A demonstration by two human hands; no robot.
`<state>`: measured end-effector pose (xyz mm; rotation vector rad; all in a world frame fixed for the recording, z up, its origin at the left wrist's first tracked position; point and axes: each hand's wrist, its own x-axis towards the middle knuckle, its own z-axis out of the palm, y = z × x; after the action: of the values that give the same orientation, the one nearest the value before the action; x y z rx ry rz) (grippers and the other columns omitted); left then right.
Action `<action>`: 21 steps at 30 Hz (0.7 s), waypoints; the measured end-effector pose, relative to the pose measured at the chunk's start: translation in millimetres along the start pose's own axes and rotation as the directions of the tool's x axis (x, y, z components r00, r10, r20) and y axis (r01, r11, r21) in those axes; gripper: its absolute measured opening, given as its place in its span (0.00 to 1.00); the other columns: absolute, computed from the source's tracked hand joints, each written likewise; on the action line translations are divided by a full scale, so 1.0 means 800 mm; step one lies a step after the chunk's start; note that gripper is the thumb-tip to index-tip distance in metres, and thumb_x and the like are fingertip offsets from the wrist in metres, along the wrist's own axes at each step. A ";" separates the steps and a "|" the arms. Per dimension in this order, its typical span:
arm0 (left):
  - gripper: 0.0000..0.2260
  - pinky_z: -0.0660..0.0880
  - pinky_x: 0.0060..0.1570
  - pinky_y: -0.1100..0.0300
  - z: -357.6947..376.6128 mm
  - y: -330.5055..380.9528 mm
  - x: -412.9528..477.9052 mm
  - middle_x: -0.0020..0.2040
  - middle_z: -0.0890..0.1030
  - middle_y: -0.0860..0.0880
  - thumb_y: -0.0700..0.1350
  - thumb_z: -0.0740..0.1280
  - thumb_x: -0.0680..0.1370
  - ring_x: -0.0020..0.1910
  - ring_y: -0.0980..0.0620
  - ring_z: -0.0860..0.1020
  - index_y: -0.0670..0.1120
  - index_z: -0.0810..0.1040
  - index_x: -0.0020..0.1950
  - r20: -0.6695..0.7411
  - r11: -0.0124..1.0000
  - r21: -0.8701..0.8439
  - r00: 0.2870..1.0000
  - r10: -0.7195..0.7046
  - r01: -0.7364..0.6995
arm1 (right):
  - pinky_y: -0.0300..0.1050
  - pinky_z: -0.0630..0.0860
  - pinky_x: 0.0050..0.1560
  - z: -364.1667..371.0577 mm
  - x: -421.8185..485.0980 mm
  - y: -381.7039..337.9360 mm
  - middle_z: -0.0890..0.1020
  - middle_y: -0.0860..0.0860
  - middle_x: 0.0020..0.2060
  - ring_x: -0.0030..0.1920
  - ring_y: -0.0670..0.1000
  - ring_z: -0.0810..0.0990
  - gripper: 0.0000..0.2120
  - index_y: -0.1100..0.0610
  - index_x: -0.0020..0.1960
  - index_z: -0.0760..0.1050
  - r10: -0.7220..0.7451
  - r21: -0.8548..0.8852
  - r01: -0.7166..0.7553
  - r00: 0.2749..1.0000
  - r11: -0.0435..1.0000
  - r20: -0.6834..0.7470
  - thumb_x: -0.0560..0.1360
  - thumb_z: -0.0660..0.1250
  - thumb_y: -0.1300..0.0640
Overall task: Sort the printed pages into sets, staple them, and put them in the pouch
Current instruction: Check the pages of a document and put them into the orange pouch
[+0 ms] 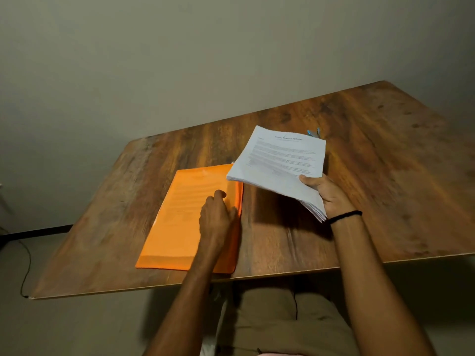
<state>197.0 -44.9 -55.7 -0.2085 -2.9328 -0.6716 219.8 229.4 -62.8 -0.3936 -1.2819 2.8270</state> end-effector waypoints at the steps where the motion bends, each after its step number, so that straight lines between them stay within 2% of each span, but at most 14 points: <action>1: 0.19 0.74 0.49 0.49 -0.001 -0.001 0.002 0.56 0.80 0.42 0.46 0.68 0.78 0.55 0.41 0.78 0.44 0.72 0.67 -0.020 1.000 0.001 1.000 0.018 -0.018 | 0.49 0.84 0.45 -0.003 -0.002 -0.001 0.80 0.59 0.65 0.60 0.61 0.81 0.23 0.60 0.72 0.71 0.022 0.002 -0.022 1.000 1.000 0.007 0.78 0.63 0.70; 3: 0.18 0.75 0.47 0.48 -0.004 0.002 0.001 0.54 0.81 0.42 0.45 0.69 0.78 0.53 0.41 0.79 0.44 0.72 0.66 -0.043 0.999 -0.010 0.998 0.049 -0.049 | 0.48 0.84 0.43 -0.009 -0.006 -0.002 0.81 0.59 0.63 0.55 0.58 0.84 0.22 0.61 0.71 0.72 0.070 -0.005 -0.070 0.997 0.998 0.021 0.78 0.62 0.71; 5: 0.22 0.74 0.47 0.48 -0.006 0.010 0.000 0.56 0.79 0.42 0.51 0.71 0.77 0.55 0.40 0.76 0.44 0.71 0.67 -0.048 0.999 0.022 0.998 0.046 -0.045 | 0.48 0.84 0.41 -0.013 -0.009 -0.001 0.81 0.59 0.62 0.50 0.57 0.86 0.21 0.61 0.70 0.72 0.109 -0.016 -0.109 0.993 0.994 0.031 0.78 0.62 0.71; 8: 0.26 0.73 0.47 0.46 -0.002 0.028 0.002 0.58 0.75 0.40 0.54 0.72 0.76 0.56 0.38 0.73 0.45 0.69 0.68 -0.051 0.993 0.103 0.997 0.060 -0.055 | 0.50 0.84 0.48 -0.017 -0.009 0.003 0.80 0.59 0.64 0.55 0.58 0.84 0.24 0.61 0.71 0.72 0.124 -0.042 -0.122 0.991 0.992 0.050 0.76 0.64 0.70; 11: 0.16 0.75 0.48 0.42 -0.001 0.042 0.004 0.58 0.73 0.40 0.47 0.63 0.81 0.56 0.37 0.72 0.47 0.66 0.67 -0.011 0.997 0.070 0.999 0.041 -0.040 | 0.53 0.83 0.54 -0.015 -0.013 0.003 0.81 0.59 0.63 0.60 0.60 0.82 0.28 0.61 0.72 0.71 0.142 -0.066 -0.138 0.988 0.988 0.068 0.72 0.67 0.68; 15: 0.11 0.76 0.51 0.40 -0.014 0.047 0.002 0.55 0.73 0.42 0.53 0.59 0.83 0.54 0.38 0.74 0.50 0.67 0.62 0.054 0.999 -0.027 0.998 0.034 -0.032 | 0.55 0.81 0.57 -0.016 -0.014 0.004 0.80 0.59 0.64 0.63 0.62 0.80 0.28 0.61 0.72 0.71 0.155 -0.024 -0.154 0.983 0.988 0.095 0.73 0.66 0.70; 21: 0.13 0.76 0.55 0.42 -0.036 0.046 0.011 0.57 0.75 0.41 0.50 0.57 0.84 0.56 0.38 0.76 0.45 0.77 0.61 0.123 0.980 0.200 0.992 -0.036 0.011 | 0.55 0.80 0.58 -0.015 -0.015 0.003 0.80 0.60 0.65 0.62 0.61 0.80 0.27 0.61 0.71 0.71 0.165 -0.029 -0.163 0.981 0.986 0.106 0.73 0.66 0.69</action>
<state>196.8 -24.2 -12.9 -0.2024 -3.1013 -0.3756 234.3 235.6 -69.8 -0.3672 -1.3581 3.0127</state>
